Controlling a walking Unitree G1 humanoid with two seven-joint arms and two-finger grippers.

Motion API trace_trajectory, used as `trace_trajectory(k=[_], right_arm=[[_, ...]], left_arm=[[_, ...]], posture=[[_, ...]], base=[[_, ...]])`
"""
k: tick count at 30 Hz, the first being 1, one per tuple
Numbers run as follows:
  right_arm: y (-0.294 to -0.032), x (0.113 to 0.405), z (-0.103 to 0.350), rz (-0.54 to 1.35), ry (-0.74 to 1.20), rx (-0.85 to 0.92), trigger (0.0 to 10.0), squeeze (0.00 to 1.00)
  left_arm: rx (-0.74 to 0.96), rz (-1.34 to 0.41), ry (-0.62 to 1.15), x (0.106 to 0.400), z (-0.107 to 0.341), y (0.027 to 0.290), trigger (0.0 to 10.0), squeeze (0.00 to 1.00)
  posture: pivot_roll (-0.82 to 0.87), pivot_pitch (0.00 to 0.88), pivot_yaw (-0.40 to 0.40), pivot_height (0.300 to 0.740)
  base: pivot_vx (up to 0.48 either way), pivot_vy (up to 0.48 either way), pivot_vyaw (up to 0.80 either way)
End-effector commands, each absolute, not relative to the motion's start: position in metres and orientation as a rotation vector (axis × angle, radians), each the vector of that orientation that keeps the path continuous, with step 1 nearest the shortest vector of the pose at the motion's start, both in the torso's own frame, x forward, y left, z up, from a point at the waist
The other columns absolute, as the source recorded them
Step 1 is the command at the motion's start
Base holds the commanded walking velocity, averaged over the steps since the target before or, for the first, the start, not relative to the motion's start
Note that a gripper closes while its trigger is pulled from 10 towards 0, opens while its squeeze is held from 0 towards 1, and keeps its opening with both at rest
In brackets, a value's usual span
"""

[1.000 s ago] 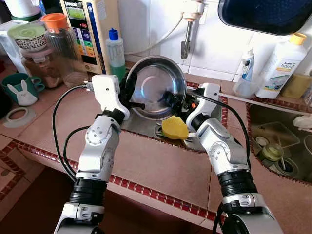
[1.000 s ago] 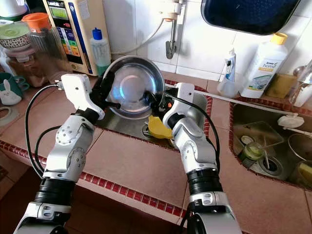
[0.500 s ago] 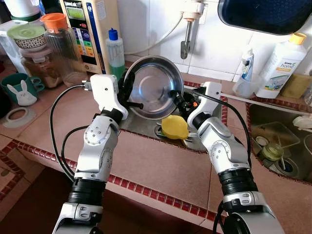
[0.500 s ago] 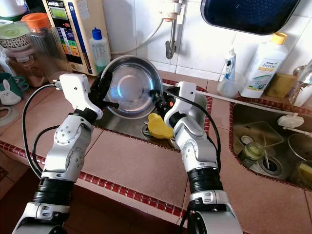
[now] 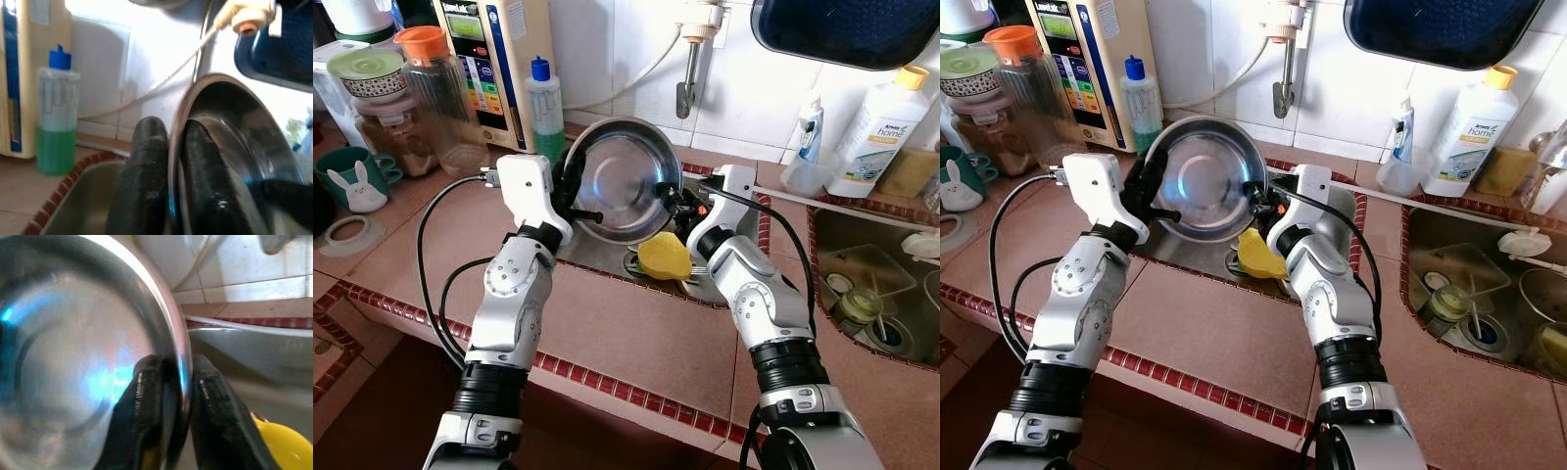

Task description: Kitchen organization

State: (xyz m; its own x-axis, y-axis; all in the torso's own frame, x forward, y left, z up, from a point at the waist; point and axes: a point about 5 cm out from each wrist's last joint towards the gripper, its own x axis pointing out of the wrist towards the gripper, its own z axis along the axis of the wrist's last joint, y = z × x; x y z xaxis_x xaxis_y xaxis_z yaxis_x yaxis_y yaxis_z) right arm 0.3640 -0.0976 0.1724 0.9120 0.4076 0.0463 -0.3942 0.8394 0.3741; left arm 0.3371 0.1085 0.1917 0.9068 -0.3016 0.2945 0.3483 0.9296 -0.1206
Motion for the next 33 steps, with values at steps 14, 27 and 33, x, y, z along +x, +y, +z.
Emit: trace_trajectory(k=[14, 27, 33], right_arm=[[-0.127, 0.377, 0.179, 0.388, 0.004, 0.216, 0.0, 0.00], [-0.135, 0.390, 0.174, 0.274, -0.001, 0.151, 0.0, 0.00], [-0.141, 0.395, 0.169, 0.247, 0.016, 0.060, 0.0, 0.00]], left_arm=[[-0.098, -0.439, -0.239, 0.327, 0.186, 0.109, 10.0, 1.00], [-0.040, -0.443, -0.174, 0.307, 0.175, 0.125, 10.0, 1.00], [0.010, -0.469, -0.093, 0.288, 0.156, 0.137, 10.0, 1.00]], posture=[[0.10, 0.023, 0.002, 0.740], [0.13, 0.033, 0.014, 0.740], [0.15, 0.036, 0.021, 0.740]], base=[[0.000, 0.000, 0.00], [0.000, 0.000, 0.00], [0.000, 0.000, 0.00]])
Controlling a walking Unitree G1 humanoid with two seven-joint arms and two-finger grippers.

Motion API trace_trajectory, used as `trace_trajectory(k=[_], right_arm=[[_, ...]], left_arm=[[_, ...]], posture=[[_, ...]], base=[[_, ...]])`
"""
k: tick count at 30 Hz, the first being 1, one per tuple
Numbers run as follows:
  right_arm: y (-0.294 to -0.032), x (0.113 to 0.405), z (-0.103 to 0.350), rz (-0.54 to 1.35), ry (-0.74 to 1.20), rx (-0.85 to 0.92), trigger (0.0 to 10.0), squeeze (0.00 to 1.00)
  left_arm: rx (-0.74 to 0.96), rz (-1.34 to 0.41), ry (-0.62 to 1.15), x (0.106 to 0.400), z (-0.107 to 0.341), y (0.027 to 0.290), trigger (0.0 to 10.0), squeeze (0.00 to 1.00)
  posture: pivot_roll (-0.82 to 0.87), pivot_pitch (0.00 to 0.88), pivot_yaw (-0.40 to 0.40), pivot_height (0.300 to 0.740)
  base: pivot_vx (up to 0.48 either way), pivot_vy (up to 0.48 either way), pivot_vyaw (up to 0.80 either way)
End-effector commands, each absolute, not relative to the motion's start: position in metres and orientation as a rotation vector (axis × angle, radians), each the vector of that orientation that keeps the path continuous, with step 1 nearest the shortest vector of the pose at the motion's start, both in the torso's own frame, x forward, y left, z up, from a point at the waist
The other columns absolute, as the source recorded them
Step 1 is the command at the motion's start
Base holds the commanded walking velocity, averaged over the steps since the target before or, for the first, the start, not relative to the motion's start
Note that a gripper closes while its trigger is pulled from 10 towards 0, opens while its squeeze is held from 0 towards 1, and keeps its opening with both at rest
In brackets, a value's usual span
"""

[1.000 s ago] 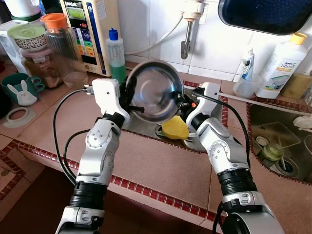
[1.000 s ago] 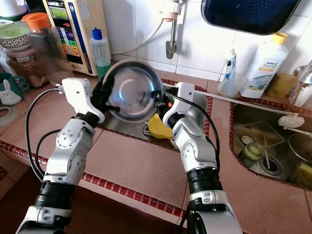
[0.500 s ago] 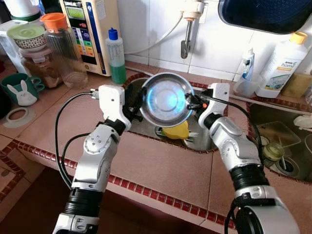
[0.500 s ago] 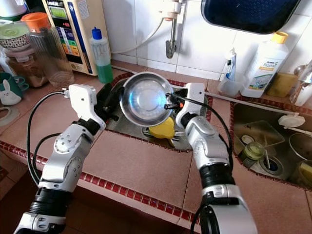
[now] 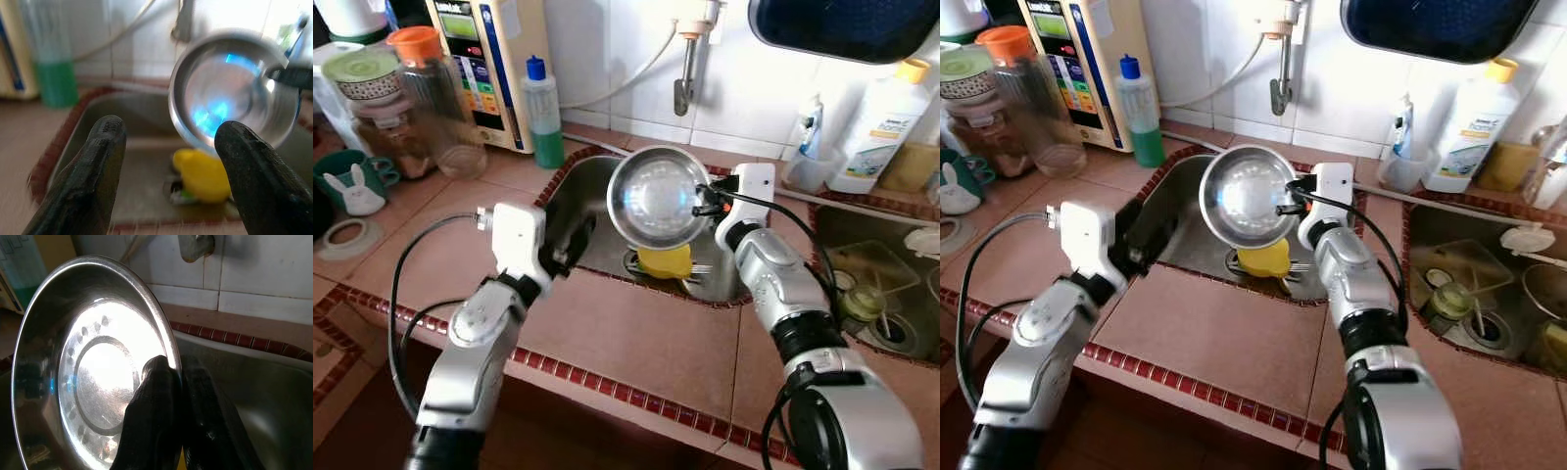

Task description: Kitchen organization

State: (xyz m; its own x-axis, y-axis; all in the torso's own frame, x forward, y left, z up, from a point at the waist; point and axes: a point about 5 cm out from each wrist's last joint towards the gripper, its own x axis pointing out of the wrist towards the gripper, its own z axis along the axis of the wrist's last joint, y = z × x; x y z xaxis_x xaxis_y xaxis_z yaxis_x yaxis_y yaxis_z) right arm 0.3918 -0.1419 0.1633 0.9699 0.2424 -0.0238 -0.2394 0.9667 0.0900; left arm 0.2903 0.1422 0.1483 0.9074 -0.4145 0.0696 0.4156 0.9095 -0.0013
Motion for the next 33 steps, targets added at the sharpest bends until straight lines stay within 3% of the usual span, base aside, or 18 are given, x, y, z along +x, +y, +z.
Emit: trace_trajectory(k=[1, 5, 18, 19, 20, 21, 22, 24, 25, 33], right_arm=[[-0.143, 0.396, 0.168, 0.232, 0.022, 0.033, 0.0, 0.00], [-0.151, 0.398, 0.162, 0.176, 0.063, -0.019, 0.0, 0.00], [-0.140, 0.400, 0.153, 0.161, 0.116, -0.113, 0.0, 0.00], [-0.138, 0.399, 0.147, 0.169, 0.148, -0.118, 4.6, 0.00], [-0.137, 0.398, 0.144, 0.171, 0.158, -0.123, 4.6, 0.00], [-0.137, 0.397, 0.143, 0.173, 0.166, -0.128, 5.6, 0.00], [-0.137, 0.397, 0.140, 0.176, 0.179, -0.124, 10.0, 0.00], [-0.136, 0.395, 0.136, 0.181, 0.201, -0.112, 10.0, 0.00], [-0.137, 0.394, 0.132, 0.179, 0.217, -0.102, 10.0, 1.00], [-0.136, 0.392, 0.128, 0.184, 0.234, -0.074, 10.0, 1.00]], left_arm=[[0.020, -0.473, -0.077, 0.283, 0.153, 0.139, 10.0, 1.00], [0.043, -0.468, -0.046, 0.276, 0.148, 0.145, 10.0, 1.00], [0.064, -0.432, -0.020, 0.266, 0.151, 0.153, 10.0, 1.00], [0.070, -0.434, -0.012, 0.264, 0.150, 0.153, 10.0, 1.00], [0.073, -0.433, -0.008, 0.263, 0.149, 0.154, 10.0, 1.00], [0.074, -0.432, -0.005, 0.262, 0.149, 0.154, 10.0, 1.00], [0.078, -0.430, 0.000, 0.262, 0.147, 0.154, 10.0, 1.00], [0.087, -0.424, 0.009, 0.261, 0.145, 0.154, 10.0, 0.97], [0.092, -0.418, 0.011, 0.261, 0.144, 0.153, 10.0, 0.00], [0.094, -0.403, 0.008, 0.262, 0.145, 0.150, 10.0, 0.00]], posture=[[0.17, 0.038, 0.022, 0.740], [0.18, 0.040, 0.023, 0.740], [0.22, 0.045, 0.031, 0.740], [0.23, 0.045, 0.030, 0.740], [0.23, 0.045, 0.030, 0.740], [0.23, 0.044, 0.030, 0.740], [0.23, 0.044, 0.029, 0.740], [0.23, 0.043, 0.027, 0.740], [0.23, 0.044, 0.024, 0.740], [0.22, 0.045, 0.018, 0.740]], base=[[0.000, 0.000, 0.00], [0.000, 0.000, 0.00], [0.000, 0.000, 0.00], [0.000, 0.000, 0.00], [0.000, 0.000, 0.00], [0.000, 0.000, 0.00], [0.000, 0.000, 0.00], [0.000, 0.000, 0.00], [0.000, 0.000, 0.00], [0.000, 0.000, 0.00]])
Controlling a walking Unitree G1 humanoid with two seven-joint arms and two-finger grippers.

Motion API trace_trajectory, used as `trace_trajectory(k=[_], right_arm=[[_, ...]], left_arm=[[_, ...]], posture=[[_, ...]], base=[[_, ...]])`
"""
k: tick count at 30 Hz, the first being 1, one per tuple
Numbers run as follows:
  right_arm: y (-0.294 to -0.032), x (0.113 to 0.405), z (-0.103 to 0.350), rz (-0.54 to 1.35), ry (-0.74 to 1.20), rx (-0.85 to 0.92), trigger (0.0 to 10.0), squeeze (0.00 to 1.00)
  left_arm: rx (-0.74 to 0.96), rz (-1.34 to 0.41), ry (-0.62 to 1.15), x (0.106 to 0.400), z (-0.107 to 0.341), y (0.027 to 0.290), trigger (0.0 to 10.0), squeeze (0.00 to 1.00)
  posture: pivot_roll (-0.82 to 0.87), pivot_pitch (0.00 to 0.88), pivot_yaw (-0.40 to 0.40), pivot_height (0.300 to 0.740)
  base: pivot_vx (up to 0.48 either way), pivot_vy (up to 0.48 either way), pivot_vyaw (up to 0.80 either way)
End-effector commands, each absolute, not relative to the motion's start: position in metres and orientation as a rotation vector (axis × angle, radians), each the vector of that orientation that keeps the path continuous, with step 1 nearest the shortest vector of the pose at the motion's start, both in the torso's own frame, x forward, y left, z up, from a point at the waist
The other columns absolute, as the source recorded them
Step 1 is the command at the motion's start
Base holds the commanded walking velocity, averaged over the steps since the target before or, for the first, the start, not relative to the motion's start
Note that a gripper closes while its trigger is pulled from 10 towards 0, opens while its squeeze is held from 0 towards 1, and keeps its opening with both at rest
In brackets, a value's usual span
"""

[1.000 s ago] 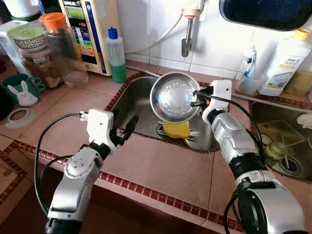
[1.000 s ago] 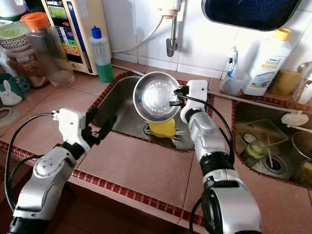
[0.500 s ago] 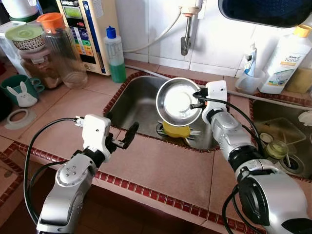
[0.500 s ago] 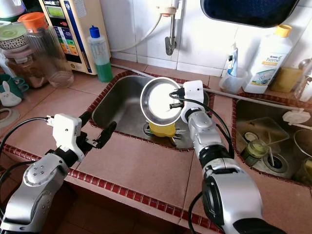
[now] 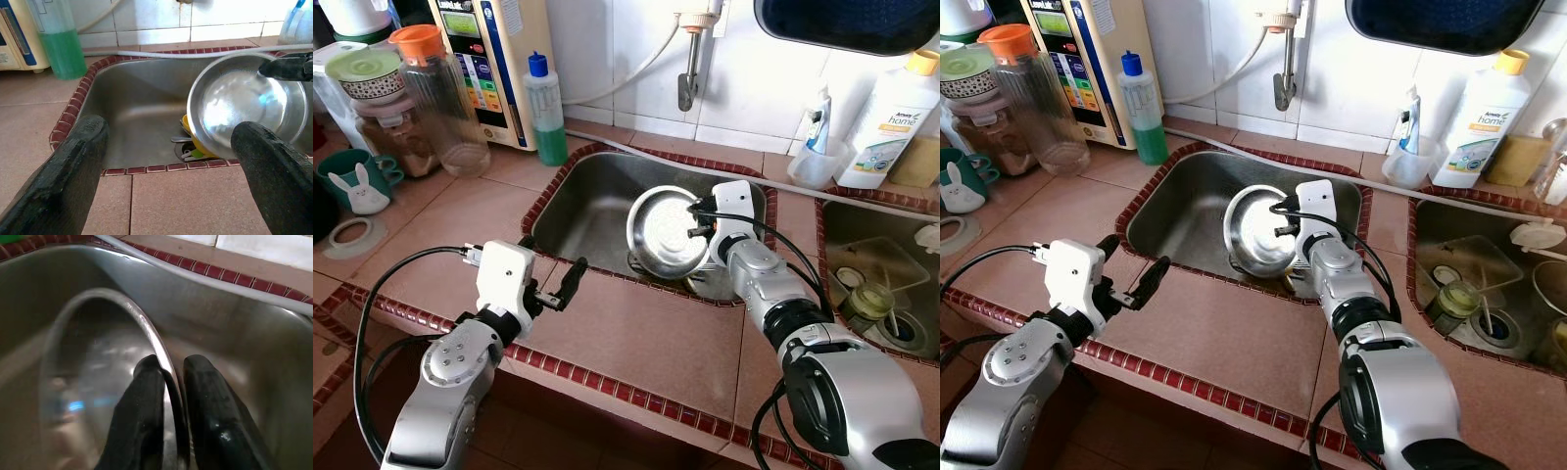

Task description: Kitchen organization

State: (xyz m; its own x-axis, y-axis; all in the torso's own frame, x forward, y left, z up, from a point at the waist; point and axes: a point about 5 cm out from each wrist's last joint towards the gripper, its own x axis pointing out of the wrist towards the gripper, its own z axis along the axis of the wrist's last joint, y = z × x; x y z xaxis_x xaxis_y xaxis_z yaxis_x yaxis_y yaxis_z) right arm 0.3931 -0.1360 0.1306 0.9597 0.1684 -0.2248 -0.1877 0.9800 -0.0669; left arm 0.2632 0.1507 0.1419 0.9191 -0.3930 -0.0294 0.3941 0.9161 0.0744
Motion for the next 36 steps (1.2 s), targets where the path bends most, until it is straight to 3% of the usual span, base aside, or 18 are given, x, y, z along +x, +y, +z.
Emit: trace_trajectory(k=[1, 25, 36], right_arm=[[-0.136, 0.392, 0.128, 0.183, 0.234, -0.070, 10.0, 1.00], [-0.128, 0.391, 0.125, 0.225, 0.257, 0.011, 10.0, 1.00], [-0.129, 0.394, 0.140, 0.239, 0.144, 0.122, 10.0, 1.00]], left_arm=[[0.094, -0.401, 0.008, 0.262, 0.145, 0.150, 10.0, 0.00], [0.098, -0.372, 0.021, 0.264, 0.144, 0.155, 10.0, 0.00], [0.091, -0.337, 0.010, 0.273, 0.144, 0.149, 10.0, 0.00]], posture=[[0.22, 0.045, 0.017, 0.740], [0.22, 0.037, 0.019, 0.740], [0.17, 0.016, 0.000, 0.740]], base=[[0.000, 0.000, 0.00], [0.000, 0.000, 0.00], [0.000, 0.000, 0.00]])
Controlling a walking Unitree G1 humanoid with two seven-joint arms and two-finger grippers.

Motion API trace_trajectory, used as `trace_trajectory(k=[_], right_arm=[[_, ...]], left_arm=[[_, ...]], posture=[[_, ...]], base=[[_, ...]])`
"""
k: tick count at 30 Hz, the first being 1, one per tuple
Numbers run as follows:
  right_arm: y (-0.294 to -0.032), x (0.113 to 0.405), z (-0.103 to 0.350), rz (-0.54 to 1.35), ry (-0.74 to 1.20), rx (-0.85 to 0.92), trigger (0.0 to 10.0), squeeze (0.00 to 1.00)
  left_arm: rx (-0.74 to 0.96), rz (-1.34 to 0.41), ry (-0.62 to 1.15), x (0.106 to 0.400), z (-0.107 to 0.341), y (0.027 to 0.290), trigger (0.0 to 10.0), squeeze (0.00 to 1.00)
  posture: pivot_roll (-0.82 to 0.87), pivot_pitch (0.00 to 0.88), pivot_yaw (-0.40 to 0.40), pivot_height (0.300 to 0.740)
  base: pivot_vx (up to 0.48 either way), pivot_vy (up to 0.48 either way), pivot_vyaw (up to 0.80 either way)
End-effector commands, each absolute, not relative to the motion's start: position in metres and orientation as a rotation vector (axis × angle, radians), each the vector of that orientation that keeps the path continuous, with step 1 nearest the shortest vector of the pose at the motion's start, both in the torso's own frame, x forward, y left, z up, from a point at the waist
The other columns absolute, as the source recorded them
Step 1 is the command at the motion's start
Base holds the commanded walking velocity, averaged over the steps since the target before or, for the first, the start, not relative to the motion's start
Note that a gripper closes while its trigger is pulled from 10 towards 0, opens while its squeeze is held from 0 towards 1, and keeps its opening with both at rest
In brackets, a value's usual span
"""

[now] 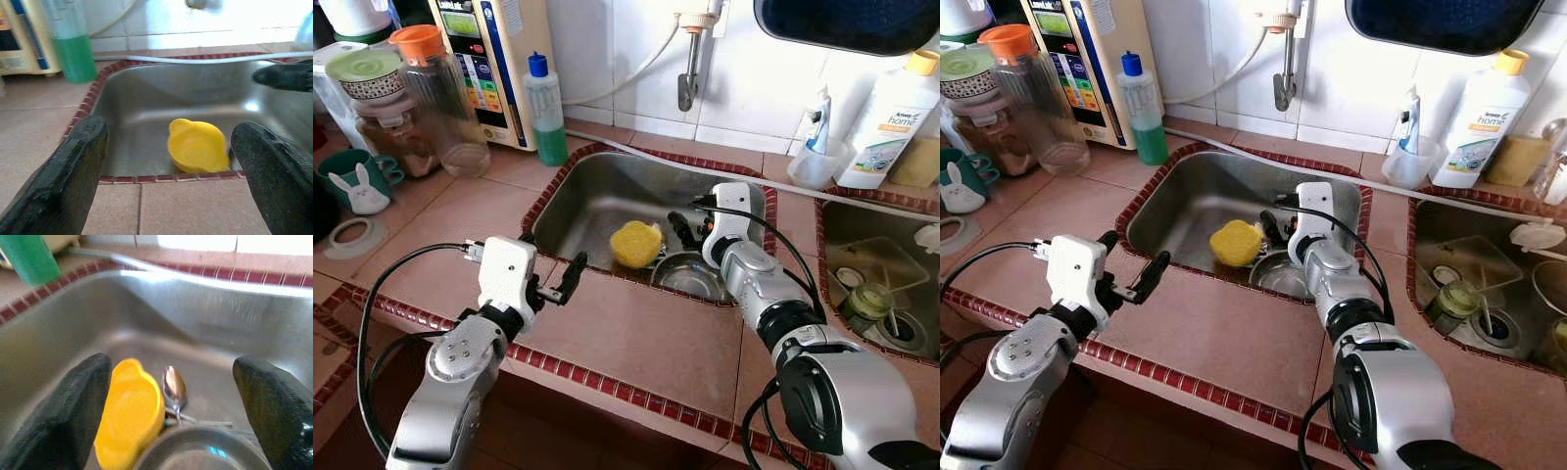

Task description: Kitchen organization

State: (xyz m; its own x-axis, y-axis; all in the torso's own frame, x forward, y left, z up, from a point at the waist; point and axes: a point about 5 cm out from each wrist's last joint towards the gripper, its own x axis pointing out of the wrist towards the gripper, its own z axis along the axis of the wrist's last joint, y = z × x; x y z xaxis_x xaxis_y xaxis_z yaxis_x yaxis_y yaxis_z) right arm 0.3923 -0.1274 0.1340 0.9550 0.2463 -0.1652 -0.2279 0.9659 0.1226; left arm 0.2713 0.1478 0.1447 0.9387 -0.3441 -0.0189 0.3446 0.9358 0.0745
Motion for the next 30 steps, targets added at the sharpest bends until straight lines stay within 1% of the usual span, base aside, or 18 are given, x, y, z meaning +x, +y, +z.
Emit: trace_trajectory(k=[1, 9, 10, 11, 13, 14, 15, 18, 22, 24, 25, 26, 27, 30], right_arm=[[-0.130, 0.393, 0.141, 0.236, 0.133, 0.127, 10.0, 1.00], [-0.142, 0.387, 0.145, 0.217, 0.050, 0.137, 10.0, 1.00], [-0.147, 0.383, 0.149, 0.199, 0.002, 0.142, 10.0, 1.00], [-0.147, 0.383, 0.149, 0.199, 0.002, 0.142, 10.0, 1.00], [-0.148, 0.381, 0.152, 0.200, -0.022, 0.131, 10.0, 1.00], [-0.150, 0.377, 0.155, 0.204, -0.065, 0.094, 10.0, 1.00], [-0.153, 0.374, 0.156, 0.190, -0.085, 0.094, 10.0, 0.87], [-0.163, 0.363, 0.156, 0.150, -0.113, 0.089, 10.0, 0.87], [-0.164, 0.357, 0.154, 0.139, -0.106, 0.098, 10.0, 0.86], [-0.163, 0.350, 0.153, 0.143, -0.107, 0.090, 10.0, 0.83], [-0.162, 0.347, 0.152, 0.145, -0.107, 0.087, 10.0, 0.83], [-0.162, 0.343, 0.152, 0.146, -0.109, 0.082, 10.0, 0.19], [-0.161, 0.337, 0.153, 0.146, -0.113, 0.074, 10.0, 0.00], [-0.159, 0.332, 0.155, 0.147, -0.116, 0.068, 10.0, 0.00]], left_arm=[[0.089, -0.331, 0.011, 0.274, 0.143, 0.148, 10.0, 0.00], [0.063, -0.304, 0.008, 0.283, 0.142, 0.142, 10.0, 0.00], [0.060, -0.310, -0.003, 0.285, 0.143, 0.139, 10.0, 0.00], [0.060, -0.310, -0.003, 0.285, 0.143, 0.139, 10.0, 0.00], [0.061, -0.311, -0.008, 0.286, 0.144, 0.138, 10.0, 0.00], [0.059, -0.307, -0.015, 0.287, 0.145, 0.137, 10.0, 0.00], [0.053, -0.298, -0.023, 0.289, 0.145, 0.136, 10.0, 0.00], [0.042, -0.265, -0.041, 0.291, 0.146, 0.134, 10.0, 0.00], [0.032, -0.239, -0.043, 0.292, 0.147, 0.135, 10.0, 0.00], [0.029, -0.188, -0.031, 0.293, 0.147, 0.138, 10.0, 0.00], [0.013, -0.167, -0.022, 0.293, 0.148, 0.139, 10.0, 0.00], [0.013, -0.146, -0.026, 0.294, 0.149, 0.141, 10.0, 0.00], [0.009, -0.128, -0.040, 0.294, 0.151, 0.144, 10.0, 0.00], [-0.009, -0.119, -0.051, 0.295, 0.152, 0.146, 10.0, 0.00]], posture=[[0.16, 0.014, -0.001, 0.740], [0.12, 0.000, -0.008, 0.740], [0.10, 0.000, -0.011, 0.740], [0.10, 0.000, -0.011, 0.740], [0.09, 0.000, -0.011, 0.740], [0.09, 0.000, -0.012, 0.740], [0.07, 0.000, -0.012, 0.740], [0.06, 0.000, -0.013, 0.740], [0.05, 0.000, -0.014, 0.740], [0.05, 0.000, -0.017, 0.740], [0.04, 0.000, -0.017, 0.740], [0.04, 0.000, -0.017, 0.740], [0.04, 0.000, -0.017, 0.740], [0.04, 0.000, -0.016, 0.740]], base=[[0.000, 0.000, 0.00], [0.000, 0.000, 0.00], [0.000, 0.000, 0.00], [0.000, 0.000, 0.00], [0.000, 0.000, 0.00], [0.000, 0.000, 0.00], [0.000, 0.000, 0.00], [0.000, 0.000, 0.00], [0.000, 0.000, 0.00], [0.000, 0.000, 0.00], [0.000, 0.000, 0.00], [0.000, 0.000, 0.00], [0.000, 0.000, 0.00], [0.000, 0.000, 0.00]])
